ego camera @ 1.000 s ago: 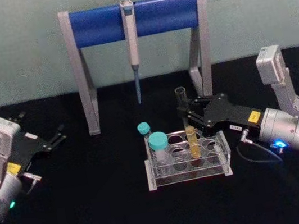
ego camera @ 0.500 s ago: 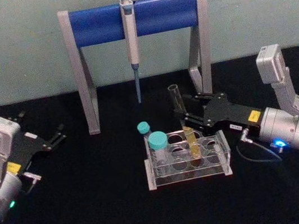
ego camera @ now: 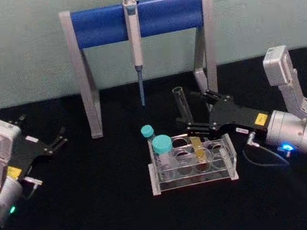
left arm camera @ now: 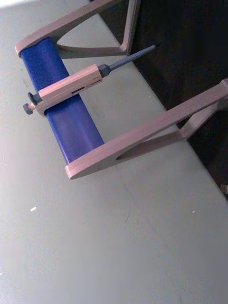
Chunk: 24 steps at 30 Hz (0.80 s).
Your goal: Pick up the test tube from the test tube rack, shake it, then place it back into the test tube rack.
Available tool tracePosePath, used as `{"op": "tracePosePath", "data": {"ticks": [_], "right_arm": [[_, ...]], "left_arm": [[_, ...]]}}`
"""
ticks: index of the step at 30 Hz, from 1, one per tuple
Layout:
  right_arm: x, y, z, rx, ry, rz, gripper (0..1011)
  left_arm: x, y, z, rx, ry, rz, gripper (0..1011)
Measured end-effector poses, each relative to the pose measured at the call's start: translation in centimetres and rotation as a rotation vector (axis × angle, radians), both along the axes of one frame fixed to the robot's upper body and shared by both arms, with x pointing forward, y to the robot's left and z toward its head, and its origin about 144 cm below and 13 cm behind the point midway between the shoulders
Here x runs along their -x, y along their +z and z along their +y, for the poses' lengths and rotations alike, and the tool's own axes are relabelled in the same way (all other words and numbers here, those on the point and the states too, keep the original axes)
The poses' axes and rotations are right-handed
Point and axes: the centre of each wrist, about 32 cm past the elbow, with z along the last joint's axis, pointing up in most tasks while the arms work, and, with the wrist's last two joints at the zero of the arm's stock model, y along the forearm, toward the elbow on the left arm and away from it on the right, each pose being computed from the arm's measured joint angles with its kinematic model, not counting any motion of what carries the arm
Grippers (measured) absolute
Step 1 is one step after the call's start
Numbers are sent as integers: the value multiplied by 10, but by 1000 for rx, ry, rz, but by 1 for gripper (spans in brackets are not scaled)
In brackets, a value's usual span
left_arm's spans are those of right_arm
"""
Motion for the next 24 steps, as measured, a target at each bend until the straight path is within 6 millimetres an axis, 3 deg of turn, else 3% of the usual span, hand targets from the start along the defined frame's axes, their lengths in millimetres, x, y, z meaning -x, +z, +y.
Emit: {"op": "tracePosePath", "data": {"ticks": [4,24], "right_arm": [[0,0,0,0,0,0,1000],[1,0,0,-3,-9,-5,1000]], "left_arm": [[0,0,0,0,0,0,1001],[0,0,0,0,0,0,1001]]}}
